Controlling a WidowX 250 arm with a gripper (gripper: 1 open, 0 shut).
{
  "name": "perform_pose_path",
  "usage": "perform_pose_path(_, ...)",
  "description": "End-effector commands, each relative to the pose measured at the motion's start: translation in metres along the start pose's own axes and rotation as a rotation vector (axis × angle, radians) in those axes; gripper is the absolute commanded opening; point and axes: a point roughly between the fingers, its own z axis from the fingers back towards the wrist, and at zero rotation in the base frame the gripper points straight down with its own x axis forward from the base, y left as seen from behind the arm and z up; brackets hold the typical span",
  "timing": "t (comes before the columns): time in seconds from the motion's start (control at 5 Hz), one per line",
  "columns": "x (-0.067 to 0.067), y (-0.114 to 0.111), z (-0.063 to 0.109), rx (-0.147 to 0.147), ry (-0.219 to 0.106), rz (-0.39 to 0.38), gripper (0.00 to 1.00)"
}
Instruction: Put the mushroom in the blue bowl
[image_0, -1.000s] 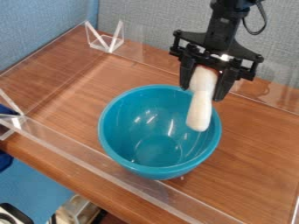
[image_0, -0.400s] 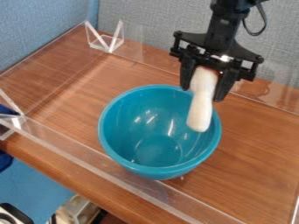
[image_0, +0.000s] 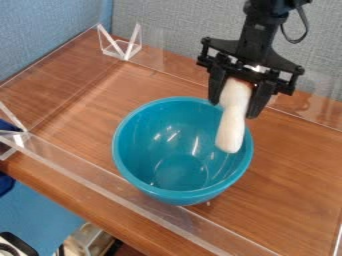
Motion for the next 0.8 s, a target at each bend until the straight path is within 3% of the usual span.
perform_pose_path(0.0, -0.002, 0.002, 0.026, -0.033, -0.086, -0.001, 0.00)
perform_pose_path(0.4, -0.004, 0.003, 0.026, -0.033, -0.092, -0.001, 0.00)
perform_pose_path(0.6, -0.003, 0.009, 0.010, -0.021, -0.058, 0.020, 0.00)
